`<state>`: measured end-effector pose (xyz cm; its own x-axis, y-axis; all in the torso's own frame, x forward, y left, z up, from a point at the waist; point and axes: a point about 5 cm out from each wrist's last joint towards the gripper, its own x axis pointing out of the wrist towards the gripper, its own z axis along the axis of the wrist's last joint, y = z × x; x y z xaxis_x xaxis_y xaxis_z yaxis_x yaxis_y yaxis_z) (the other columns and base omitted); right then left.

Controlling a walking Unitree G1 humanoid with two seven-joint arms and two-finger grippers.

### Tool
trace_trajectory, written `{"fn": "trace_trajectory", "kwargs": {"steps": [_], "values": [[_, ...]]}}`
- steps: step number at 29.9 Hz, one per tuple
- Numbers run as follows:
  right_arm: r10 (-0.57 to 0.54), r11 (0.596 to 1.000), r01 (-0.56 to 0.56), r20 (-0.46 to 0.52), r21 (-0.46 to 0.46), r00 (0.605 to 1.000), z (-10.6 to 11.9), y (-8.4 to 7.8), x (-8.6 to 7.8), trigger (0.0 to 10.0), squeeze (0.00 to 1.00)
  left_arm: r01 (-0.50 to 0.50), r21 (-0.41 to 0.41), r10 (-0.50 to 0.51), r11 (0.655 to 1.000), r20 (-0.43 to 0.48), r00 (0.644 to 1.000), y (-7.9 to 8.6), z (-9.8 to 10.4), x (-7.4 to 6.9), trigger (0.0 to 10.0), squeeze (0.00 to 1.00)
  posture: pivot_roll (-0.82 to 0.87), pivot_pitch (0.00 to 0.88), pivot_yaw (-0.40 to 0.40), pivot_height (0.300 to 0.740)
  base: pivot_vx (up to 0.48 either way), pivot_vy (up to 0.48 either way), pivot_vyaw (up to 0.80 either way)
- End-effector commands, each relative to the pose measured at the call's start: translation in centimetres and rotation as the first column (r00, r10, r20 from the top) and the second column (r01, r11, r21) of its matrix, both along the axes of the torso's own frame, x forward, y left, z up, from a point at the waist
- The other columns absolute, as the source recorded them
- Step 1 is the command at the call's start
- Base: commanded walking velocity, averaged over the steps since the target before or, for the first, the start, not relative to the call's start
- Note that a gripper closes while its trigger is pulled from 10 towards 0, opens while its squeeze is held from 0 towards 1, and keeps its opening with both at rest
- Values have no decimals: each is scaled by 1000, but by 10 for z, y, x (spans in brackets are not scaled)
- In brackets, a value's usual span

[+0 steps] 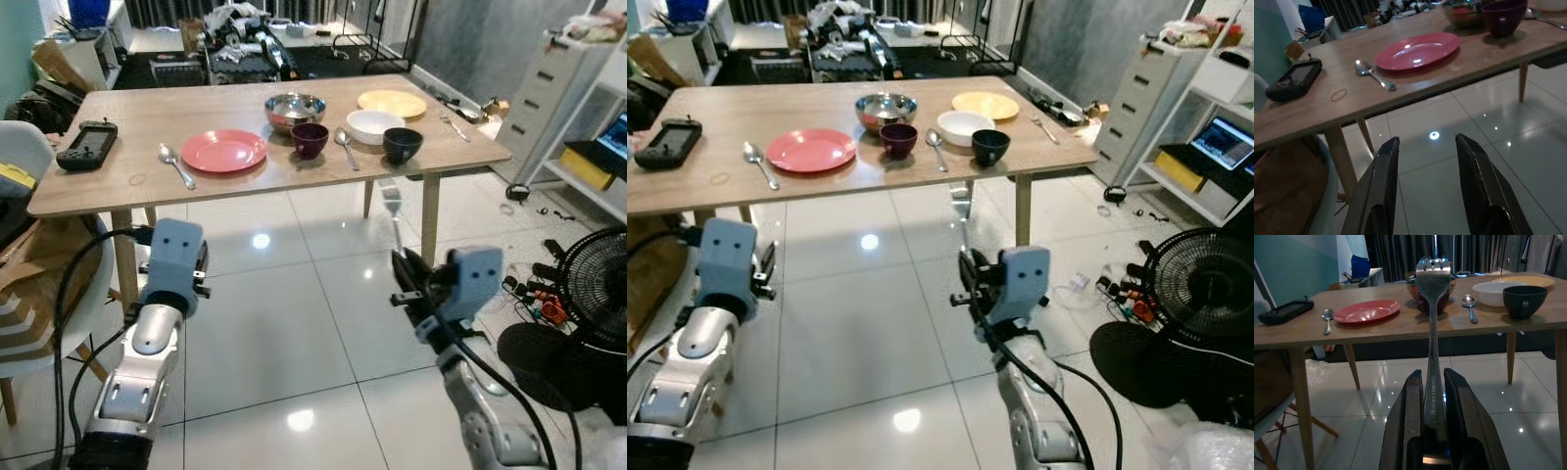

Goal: Setting the table

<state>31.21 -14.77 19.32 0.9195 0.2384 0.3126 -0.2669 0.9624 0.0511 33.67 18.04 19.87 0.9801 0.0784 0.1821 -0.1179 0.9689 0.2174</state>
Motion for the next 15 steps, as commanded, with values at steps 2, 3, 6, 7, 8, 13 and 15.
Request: {"fn": "trace_trajectory", "kwargs": {"steps": [2, 3, 6, 7, 8, 13, 15], "values": [[-8, 1000, 8, -7, 0, 1000, -2, -3, -1, 10000, 0, 1, 7, -1, 1000, -15, 1000, -2, -5, -1, 10000, 0, 73, 85, 62, 740, 465, 0, 0], [-6, 1000, 6, -7, -2, 1000, -2, -3, -1, 10000, 0, 1, 8, -1, 1000, -15, 1000, -2, -5, -1, 10000, 0, 74, 83, 63, 740, 465, 0, 0], [-2, 1000, 2, -8, -4, 1000, -3, -3, 0, 10000, 0, 2, 8, -2, 1000, -15, 1000, -2, -5, -1, 10000, 0, 74, 83, 63, 740, 465, 0, 0], [-2, 1000, 2, -8, -5, 1000, -3, -2, 0, 10000, 0, 2, 9, -2, 1000, -15, 1000, -2, -5, -1, 10000, 0, 74, 83, 63, 740, 465, 0, 425], [-1, 1000, 1, -8, -5, 1000, -3, -2, 0, 10000, 0, 2, 9, -2, 1000, -15, 1000, -2, -5, -1, 10000, 0, 74, 83, 63, 740, 465, 0, 425], [-5, 1000, 5, -10, -5, 1000, -4, -2, 0, 10000, 0, 3, 10, -3, 1000, -15, 1000, -2, -5, -1, 10000, 0, 75, 82, 64, 740, 464, 0, 346], [-10, 1000, 10, -10, -2, 1000, -4, -3, 0, 10000, 0, 3, 10, -3, 1000, -15, 1000, -2, -5, -1, 10000, 0, 75, 82, 64, 740, 465, 0, 0]]}}
